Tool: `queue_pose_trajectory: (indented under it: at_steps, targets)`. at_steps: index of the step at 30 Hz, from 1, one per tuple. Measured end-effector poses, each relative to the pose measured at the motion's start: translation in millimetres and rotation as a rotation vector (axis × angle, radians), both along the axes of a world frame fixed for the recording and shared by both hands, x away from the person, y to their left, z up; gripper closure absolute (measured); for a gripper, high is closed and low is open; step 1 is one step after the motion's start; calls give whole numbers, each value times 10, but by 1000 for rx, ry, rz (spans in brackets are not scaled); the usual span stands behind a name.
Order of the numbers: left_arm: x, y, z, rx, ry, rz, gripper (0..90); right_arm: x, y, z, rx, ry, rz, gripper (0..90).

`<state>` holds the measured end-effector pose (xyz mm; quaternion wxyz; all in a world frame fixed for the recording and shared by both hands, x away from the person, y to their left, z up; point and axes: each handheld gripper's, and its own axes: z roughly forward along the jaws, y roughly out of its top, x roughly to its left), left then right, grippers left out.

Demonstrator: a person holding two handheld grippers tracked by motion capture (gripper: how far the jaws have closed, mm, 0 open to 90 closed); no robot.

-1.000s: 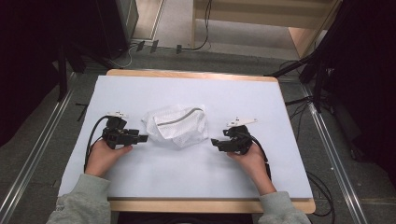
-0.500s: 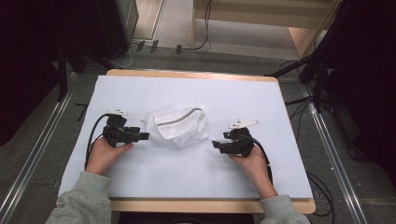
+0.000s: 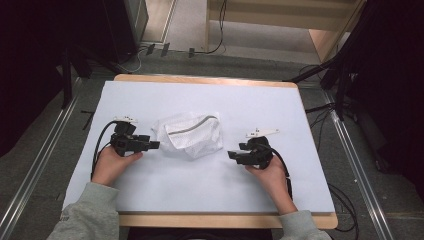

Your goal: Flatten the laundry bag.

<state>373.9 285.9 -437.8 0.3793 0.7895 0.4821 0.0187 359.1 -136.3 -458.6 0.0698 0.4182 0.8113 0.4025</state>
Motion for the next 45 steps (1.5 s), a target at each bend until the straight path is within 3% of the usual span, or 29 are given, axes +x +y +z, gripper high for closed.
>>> queue_pose_trajectory:
  at_steps: [11, 15, 30, 35, 37, 38, 39, 45]
  targets:
    - [38, -31, 11, 3, -6, -5, 389, -50, 34, 27, -5, -10, 12, 431]
    - [72, -34, 23, 4, -26, -2, 391, -83, 73, 54, -8, -20, 24, 432]
    - [259, -107, -22, 4, -8, 4, 440, -77, 187, 184, 6, -52, 48, 431]
    - [337, -115, -48, -5, 19, 11, 561, -24, 252, 272, 12, -66, 49, 404]
    - [360, -117, -70, -25, 42, 12, 644, -13, 271, 274, 11, -67, 52, 400]
    - [370, -119, -82, -31, 59, 15, 644, -3, 293, 277, 8, -68, 57, 394]
    - [377, -132, -103, -46, 83, 11, 712, 10, 348, 279, 6, -68, 70, 386]
    - [340, -195, -87, -19, 70, -45, 878, 37, 467, 299, -5, -74, 87, 361]
